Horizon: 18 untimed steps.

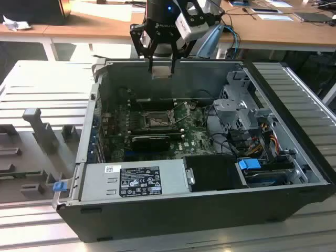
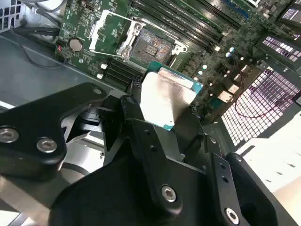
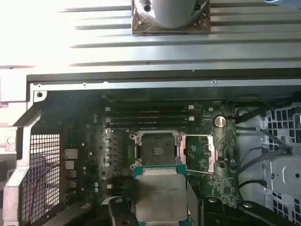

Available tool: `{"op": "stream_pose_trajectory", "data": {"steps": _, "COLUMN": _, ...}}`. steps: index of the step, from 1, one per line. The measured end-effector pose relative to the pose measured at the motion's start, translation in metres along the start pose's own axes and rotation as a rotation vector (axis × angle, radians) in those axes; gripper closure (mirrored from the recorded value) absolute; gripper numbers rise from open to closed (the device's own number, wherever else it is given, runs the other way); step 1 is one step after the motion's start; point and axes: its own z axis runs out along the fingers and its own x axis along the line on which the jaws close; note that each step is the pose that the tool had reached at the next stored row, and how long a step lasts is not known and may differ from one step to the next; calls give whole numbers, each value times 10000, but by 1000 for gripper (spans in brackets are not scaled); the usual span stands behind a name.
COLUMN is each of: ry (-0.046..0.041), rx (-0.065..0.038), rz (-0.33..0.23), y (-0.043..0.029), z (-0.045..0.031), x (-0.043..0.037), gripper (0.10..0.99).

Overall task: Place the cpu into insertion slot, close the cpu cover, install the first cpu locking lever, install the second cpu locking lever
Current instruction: 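Place the cpu into insertion slot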

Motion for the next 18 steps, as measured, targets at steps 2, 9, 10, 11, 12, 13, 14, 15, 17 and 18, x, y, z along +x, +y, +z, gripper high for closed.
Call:
{"op": "stream_pose_trajectory", "data": {"steps": 2, "ry": -49, "rx": -10, "rz": 547, "y": -1, "z": 3, "x": 1, "gripper": 557}}
{"op": "stream_pose_trajectory", "data": {"steps": 9, "ry": -30, "rx": 71, "rz": 661, "y": -1, "z": 22, "x": 1, "gripper": 557}}
{"op": "stream_pose_trajectory", "data": {"steps": 10, "ry": -33, "rx": 70, "rz": 687, "y": -2, "z": 22, "x": 1, "gripper": 557}}
{"op": "stream_pose_trajectory", "data": {"steps": 11, "ry": -34, "rx": 70, "rz": 696, "y": -2, "z": 22, "x": 1, "gripper": 557}}
{"op": "stream_pose_trajectory", "data": {"steps": 12, "ry": -35, "rx": 69, "rz": 706, "y": -2, "z": 22, "x": 1, "gripper": 557}}
{"op": "stream_pose_trajectory", "data": {"steps": 13, "ry": -37, "rx": 69, "rz": 737, "y": -2, "z": 22, "x": 1, "gripper": 557}}
{"op": "stream_pose_trajectory", "data": {"steps": 14, "ry": -41, "rx": 67, "rz": 775, "y": -2, "z": 24, "x": 1, "gripper": 557}}
{"op": "stream_pose_trajectory", "data": {"steps": 15, "ry": -43, "rx": 68, "rz": 805, "y": -2, "z": 24, "x": 1, "gripper": 557}}
{"op": "stream_pose_trajectory", "data": {"steps": 17, "ry": -48, "rx": 65, "rz": 860, "y": -2, "z": 26, "x": 0, "gripper": 557}}
{"op": "stream_pose_trajectory", "data": {"steps": 18, "ry": -51, "rx": 66, "rz": 902, "y": -2, "z": 26, "x": 1, "gripper": 557}}
